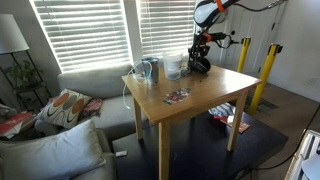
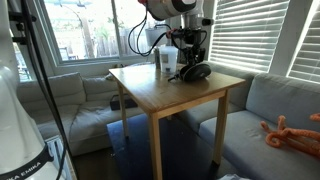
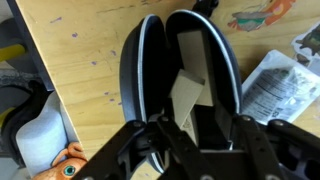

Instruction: Pick up the two wooden blocks from the black glasses case and put them on the table

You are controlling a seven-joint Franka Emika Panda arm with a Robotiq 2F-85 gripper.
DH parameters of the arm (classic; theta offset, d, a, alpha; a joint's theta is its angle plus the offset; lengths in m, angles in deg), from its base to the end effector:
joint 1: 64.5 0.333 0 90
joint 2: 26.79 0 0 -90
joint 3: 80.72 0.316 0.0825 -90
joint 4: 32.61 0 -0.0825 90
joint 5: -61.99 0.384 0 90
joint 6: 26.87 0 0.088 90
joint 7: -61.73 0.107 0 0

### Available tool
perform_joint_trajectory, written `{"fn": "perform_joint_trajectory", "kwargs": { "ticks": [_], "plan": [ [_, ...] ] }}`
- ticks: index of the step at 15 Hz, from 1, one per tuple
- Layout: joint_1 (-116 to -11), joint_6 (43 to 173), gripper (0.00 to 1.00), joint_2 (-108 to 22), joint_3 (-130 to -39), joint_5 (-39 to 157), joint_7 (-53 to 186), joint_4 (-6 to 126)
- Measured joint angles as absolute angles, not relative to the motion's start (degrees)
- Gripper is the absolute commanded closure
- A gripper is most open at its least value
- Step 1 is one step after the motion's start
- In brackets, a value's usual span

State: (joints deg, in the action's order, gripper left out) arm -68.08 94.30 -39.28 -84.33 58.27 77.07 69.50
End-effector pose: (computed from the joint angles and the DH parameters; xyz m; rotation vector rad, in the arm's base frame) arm 0.6270 -0.0796 0.4430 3.0237 -0.5511 0.1841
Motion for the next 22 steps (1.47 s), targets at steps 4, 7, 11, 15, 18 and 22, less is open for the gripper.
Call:
{"fn": "perform_joint_trajectory", "kwargs": {
  "ticks": [4, 7, 11, 15, 18, 22],
  "plan": [
    [-68.1, 93.1, 0.31, -40.4, -84.8, 58.3, 77.1, 68.4],
    [-68.1, 92.2, 0.48, -41.6, -85.0, 58.3, 77.1, 67.6],
    [-68.1, 91.0, 0.84, -42.6, -85.4, 58.3, 77.2, 66.2],
    [-68.1, 90.6, 0.92, -43.1, -85.6, 58.3, 77.4, 65.6],
    [-68.1, 90.6, 0.92, -43.2, -85.7, 58.3, 77.4, 65.4],
    [-67.7, 90.6, 0.92, -42.9, -85.6, 58.3, 77.4, 65.3]
  ]
}}
